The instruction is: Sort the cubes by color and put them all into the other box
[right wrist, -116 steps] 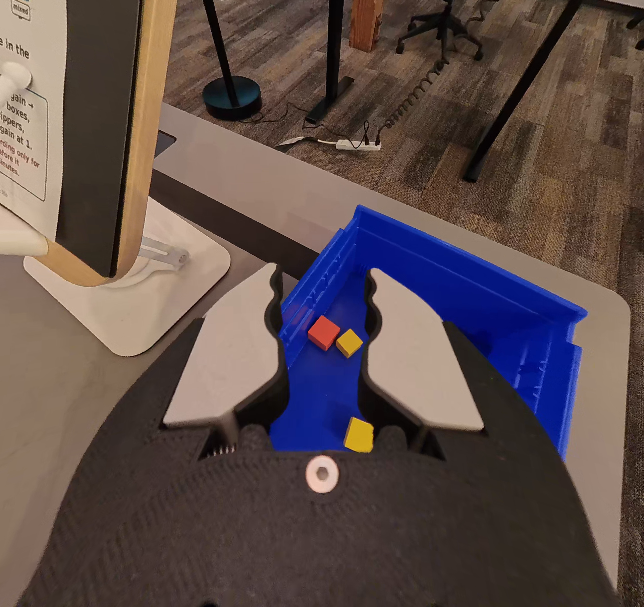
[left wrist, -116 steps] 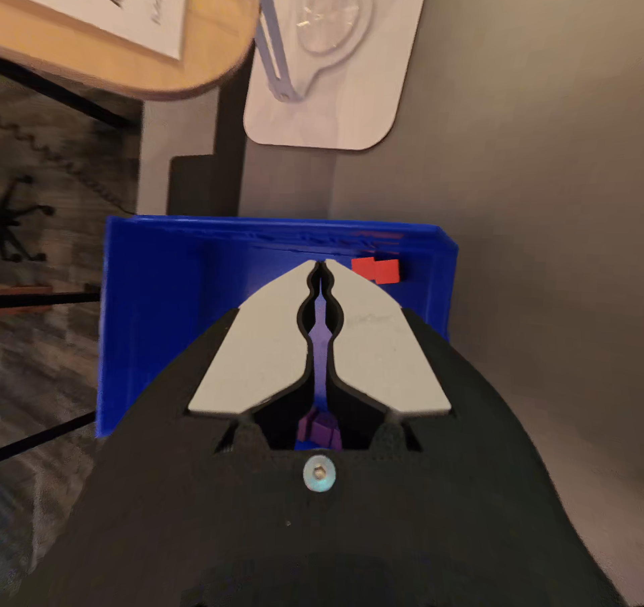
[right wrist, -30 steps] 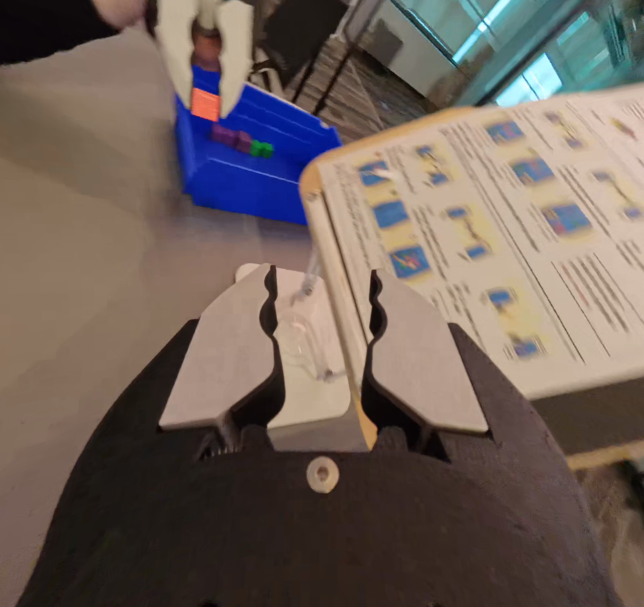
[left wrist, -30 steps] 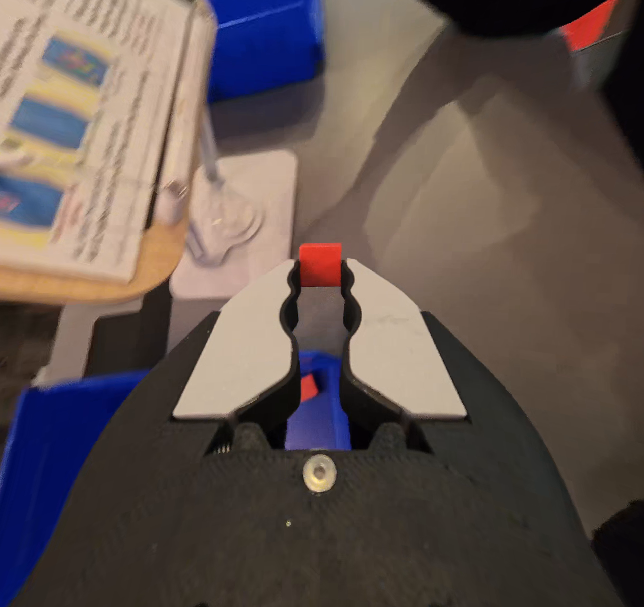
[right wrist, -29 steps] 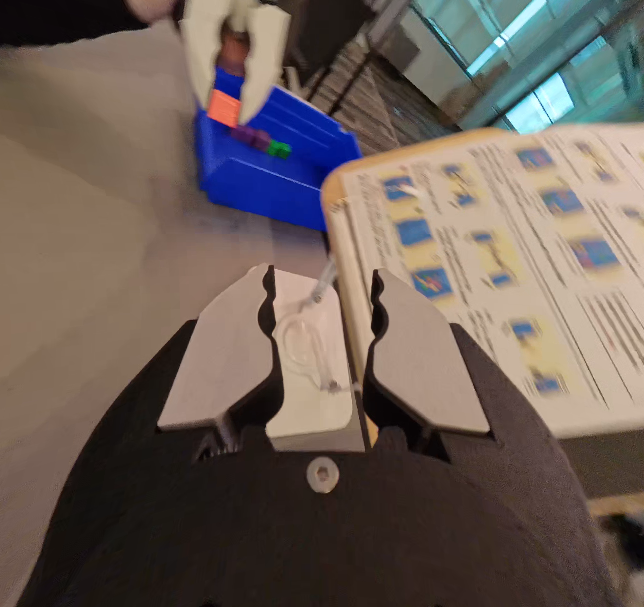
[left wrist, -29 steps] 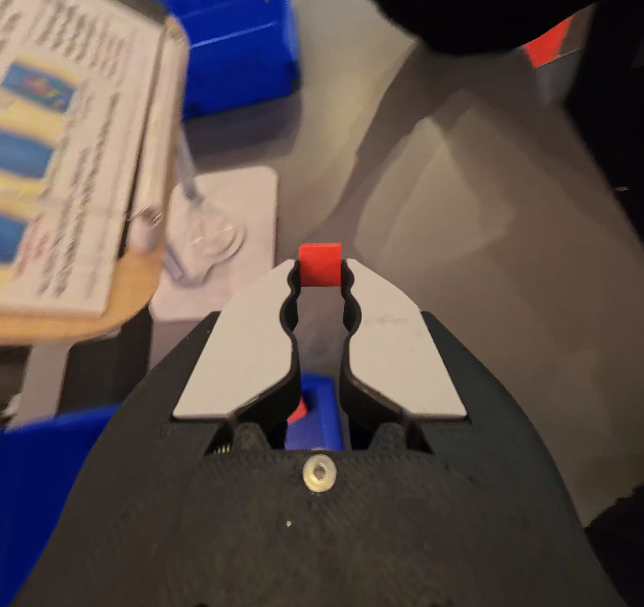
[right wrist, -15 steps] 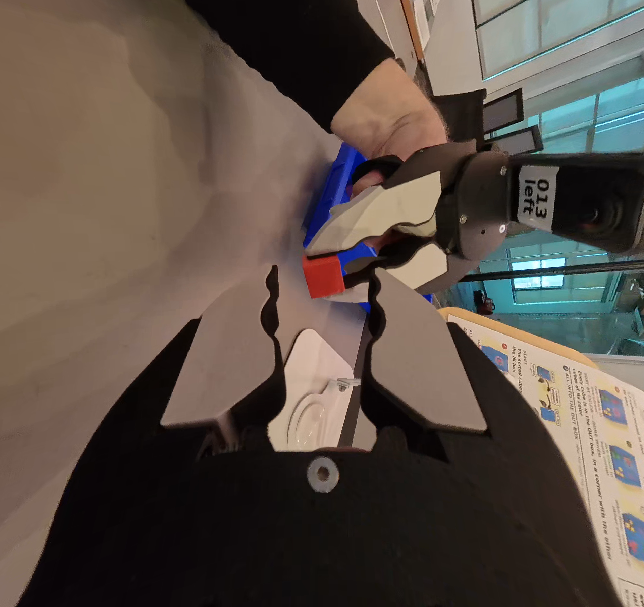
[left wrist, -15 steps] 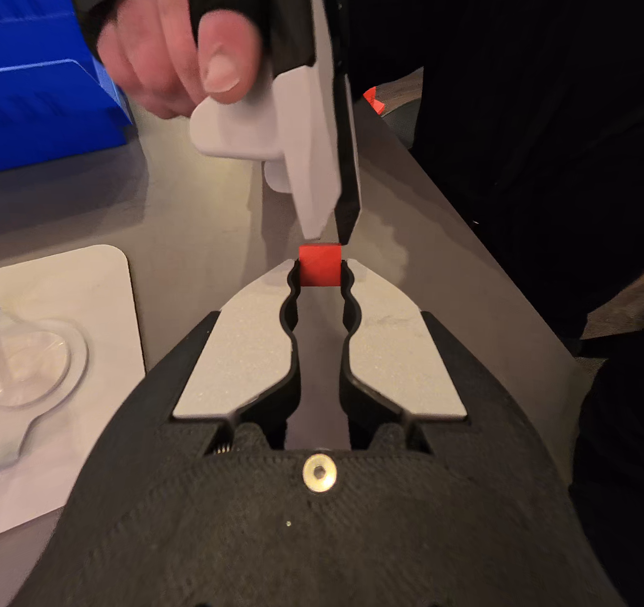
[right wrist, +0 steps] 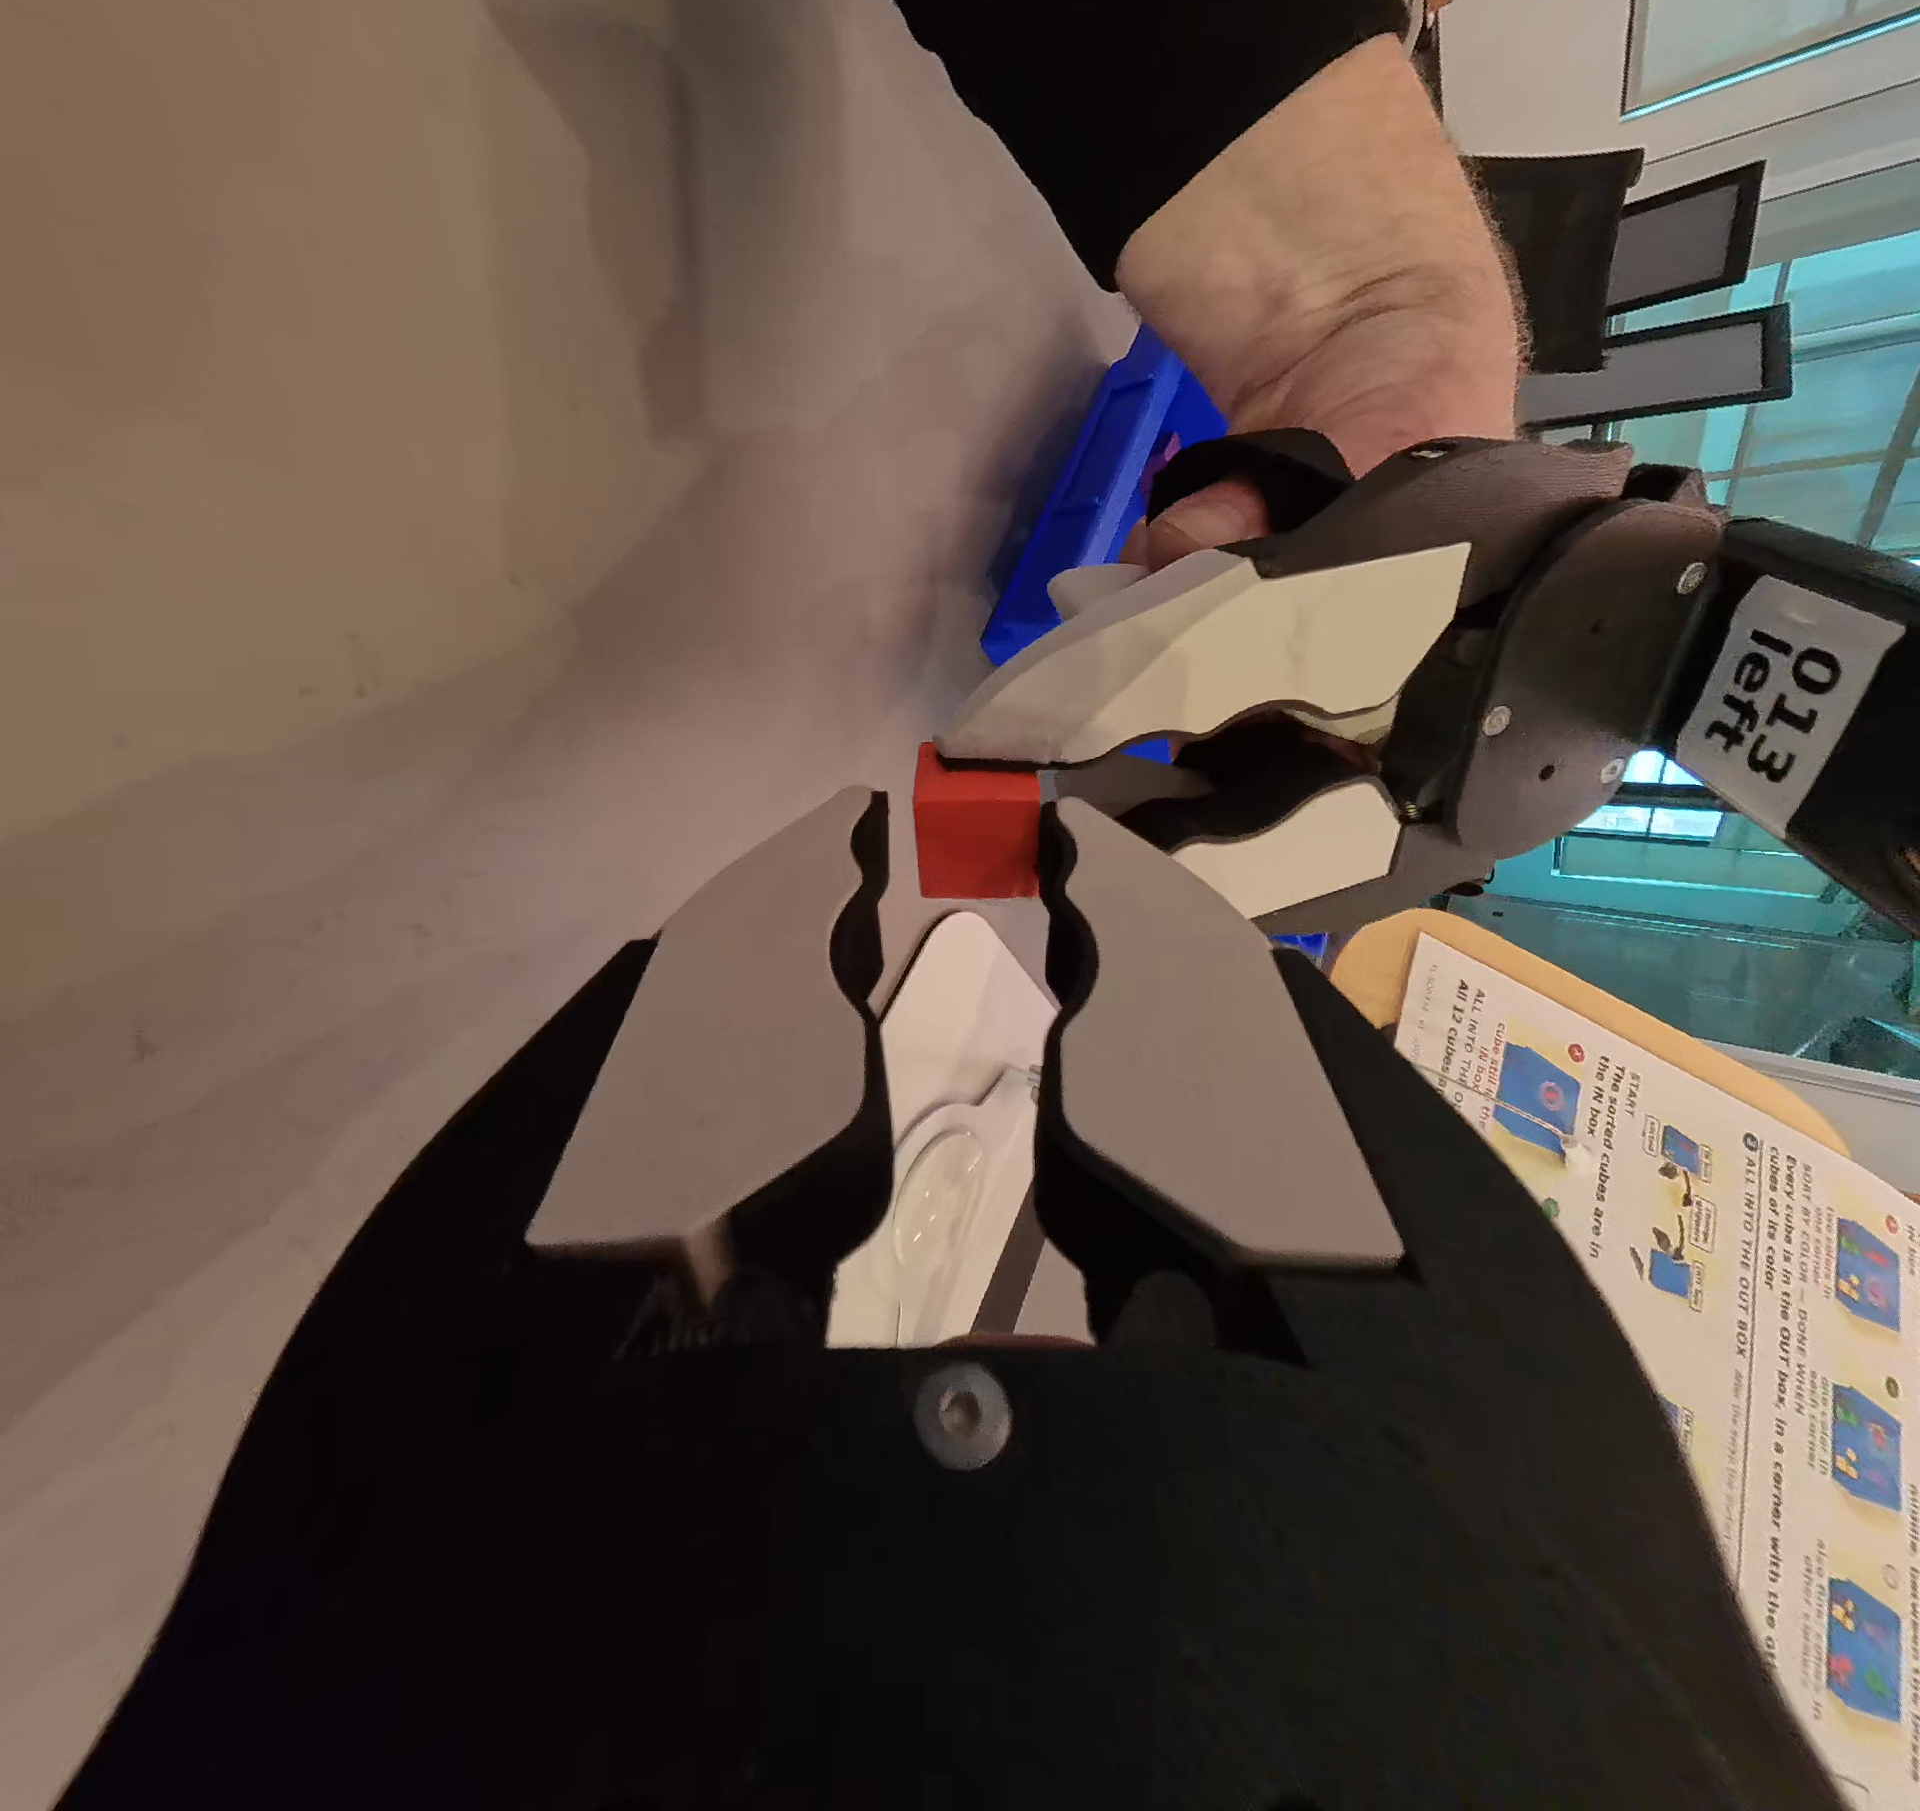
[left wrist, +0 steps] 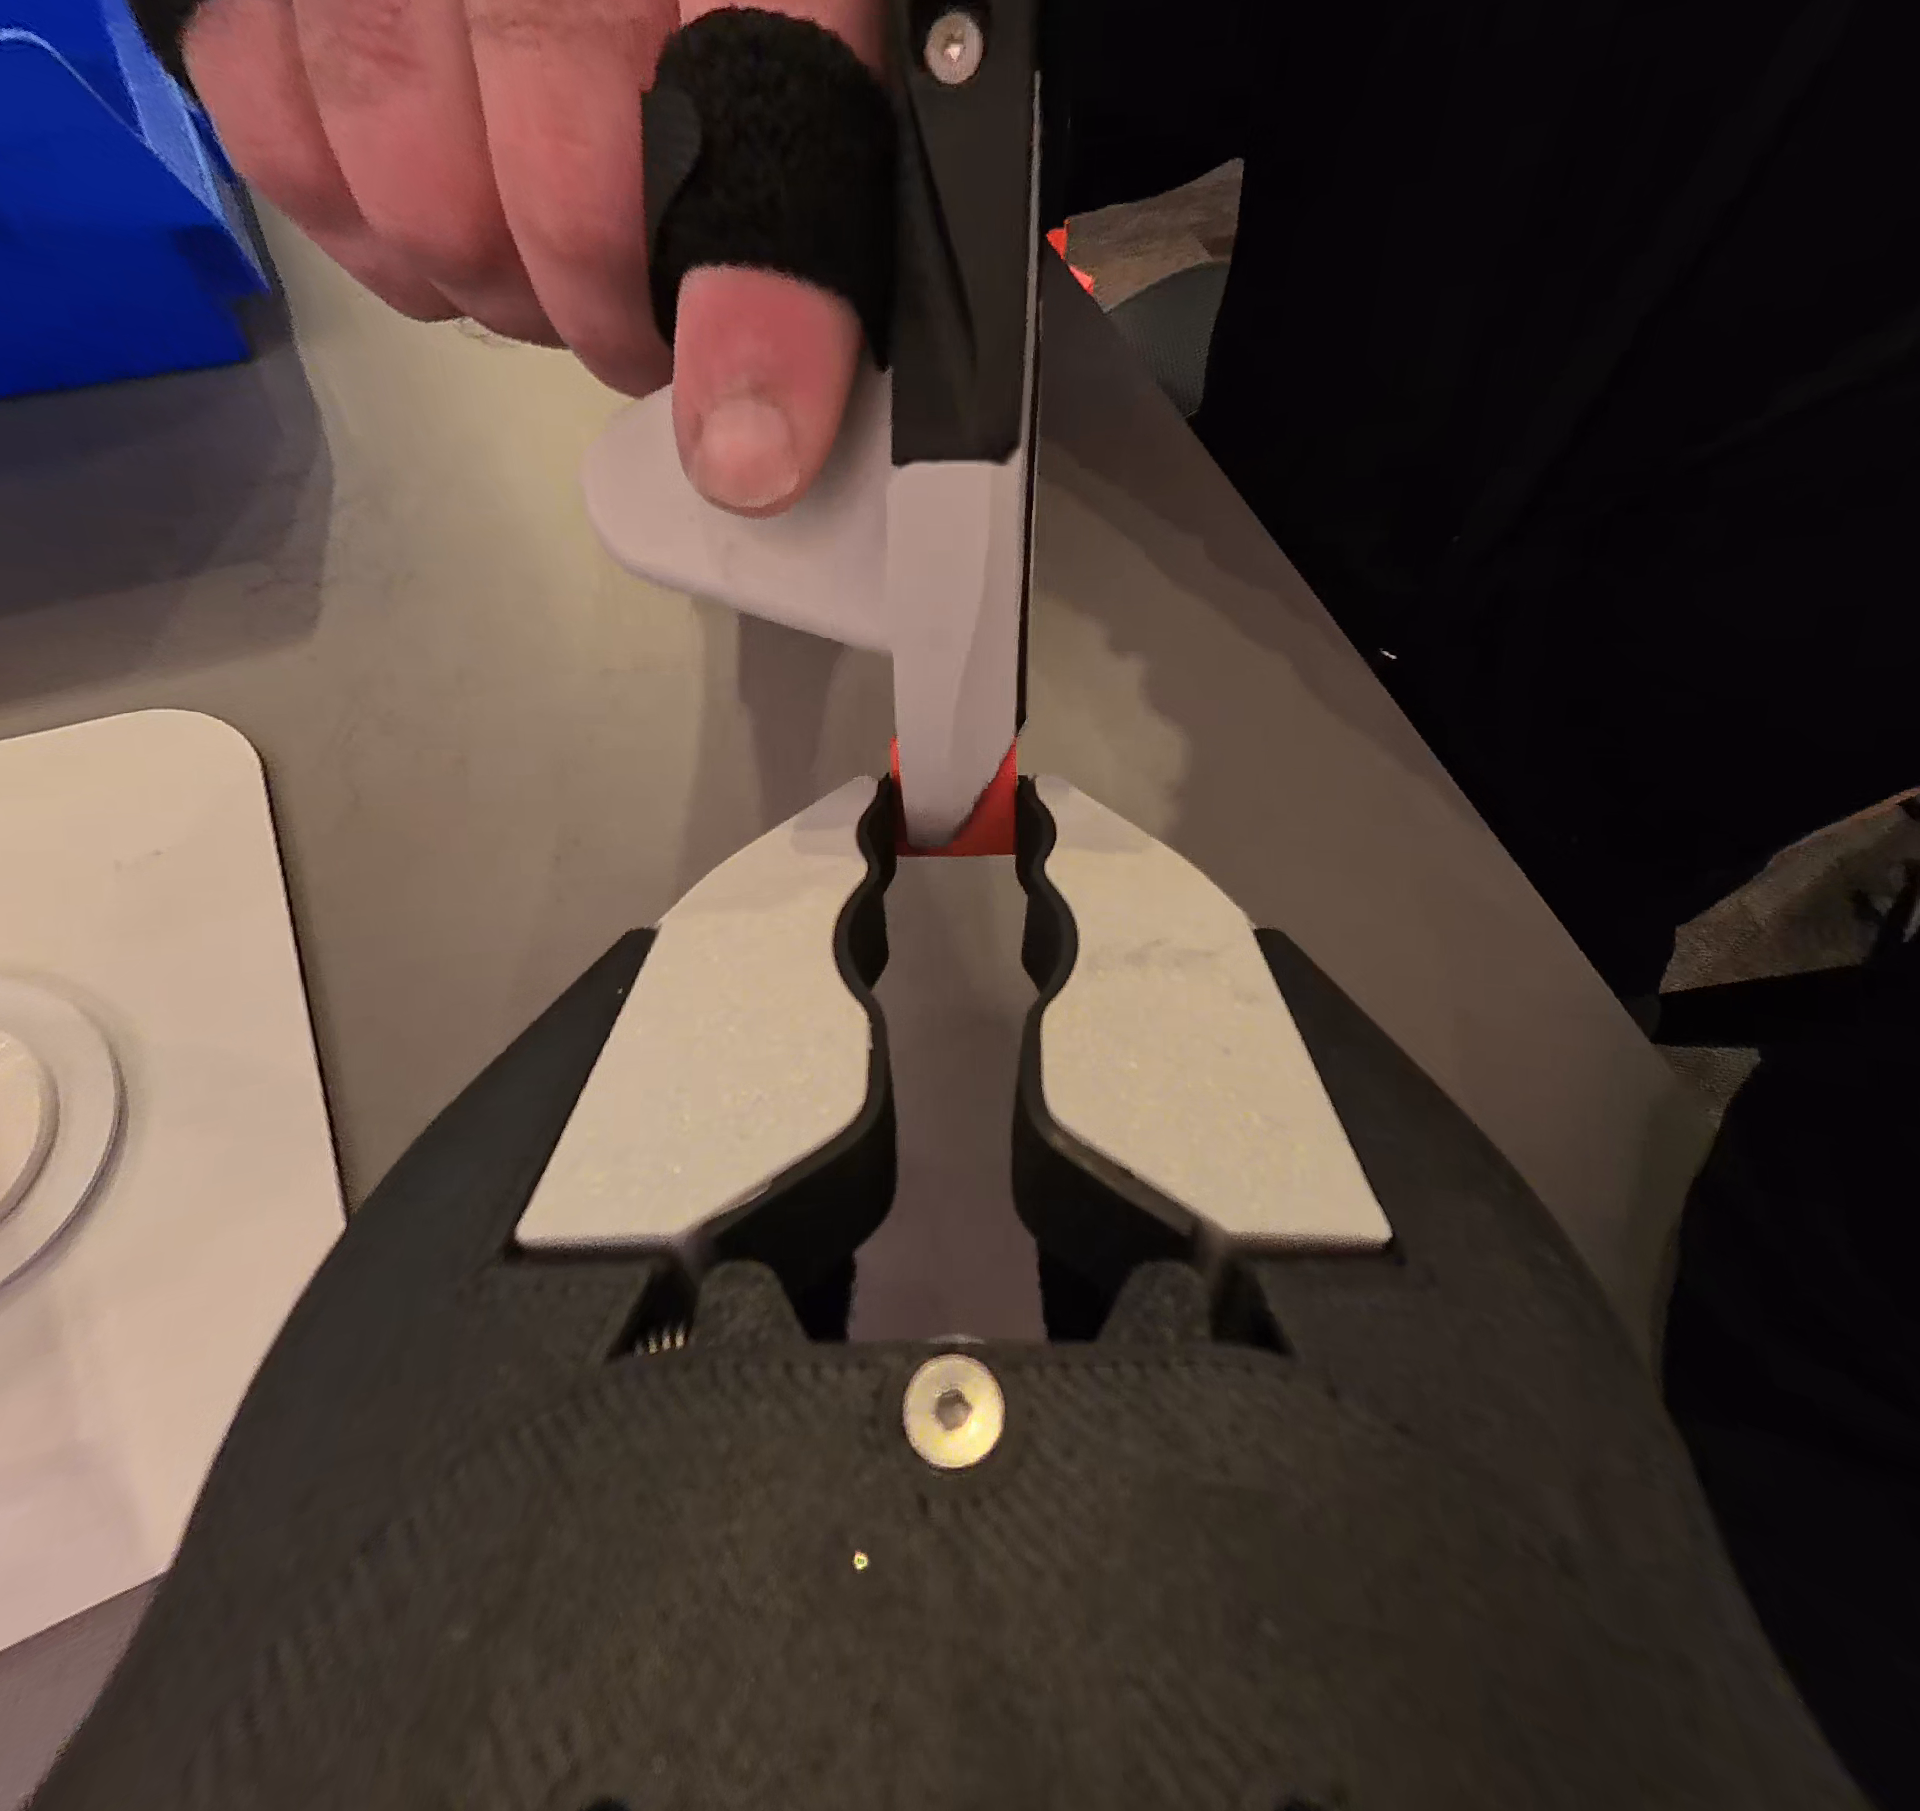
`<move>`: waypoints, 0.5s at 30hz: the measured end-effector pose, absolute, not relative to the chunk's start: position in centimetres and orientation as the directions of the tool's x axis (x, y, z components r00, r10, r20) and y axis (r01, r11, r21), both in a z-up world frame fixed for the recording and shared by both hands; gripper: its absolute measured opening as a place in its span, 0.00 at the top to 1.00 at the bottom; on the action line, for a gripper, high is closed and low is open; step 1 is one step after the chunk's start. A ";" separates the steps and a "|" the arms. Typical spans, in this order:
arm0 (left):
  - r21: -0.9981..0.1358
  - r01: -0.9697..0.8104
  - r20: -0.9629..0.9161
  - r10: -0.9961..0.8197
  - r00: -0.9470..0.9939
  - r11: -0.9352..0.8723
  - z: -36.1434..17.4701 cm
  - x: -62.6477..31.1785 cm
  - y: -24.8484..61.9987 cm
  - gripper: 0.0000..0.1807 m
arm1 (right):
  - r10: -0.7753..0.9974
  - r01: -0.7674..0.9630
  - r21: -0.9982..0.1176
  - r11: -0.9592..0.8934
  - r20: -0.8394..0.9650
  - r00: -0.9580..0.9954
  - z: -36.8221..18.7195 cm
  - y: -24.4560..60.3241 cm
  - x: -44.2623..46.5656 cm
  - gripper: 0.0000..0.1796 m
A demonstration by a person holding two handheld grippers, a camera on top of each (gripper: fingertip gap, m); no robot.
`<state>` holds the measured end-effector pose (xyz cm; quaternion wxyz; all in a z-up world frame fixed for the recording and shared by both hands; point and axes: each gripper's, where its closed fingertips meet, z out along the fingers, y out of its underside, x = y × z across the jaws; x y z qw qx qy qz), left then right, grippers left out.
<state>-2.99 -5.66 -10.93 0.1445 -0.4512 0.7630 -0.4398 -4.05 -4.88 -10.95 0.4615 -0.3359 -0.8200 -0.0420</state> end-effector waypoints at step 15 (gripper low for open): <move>-0.778 -0.587 0.143 -0.847 -0.513 0.224 -11.3 -2.9 -5.1 0.73 | 0.513 0.602 -0.246 0.760 0.796 -0.322 -10.0 -4.6 -3.2 0.88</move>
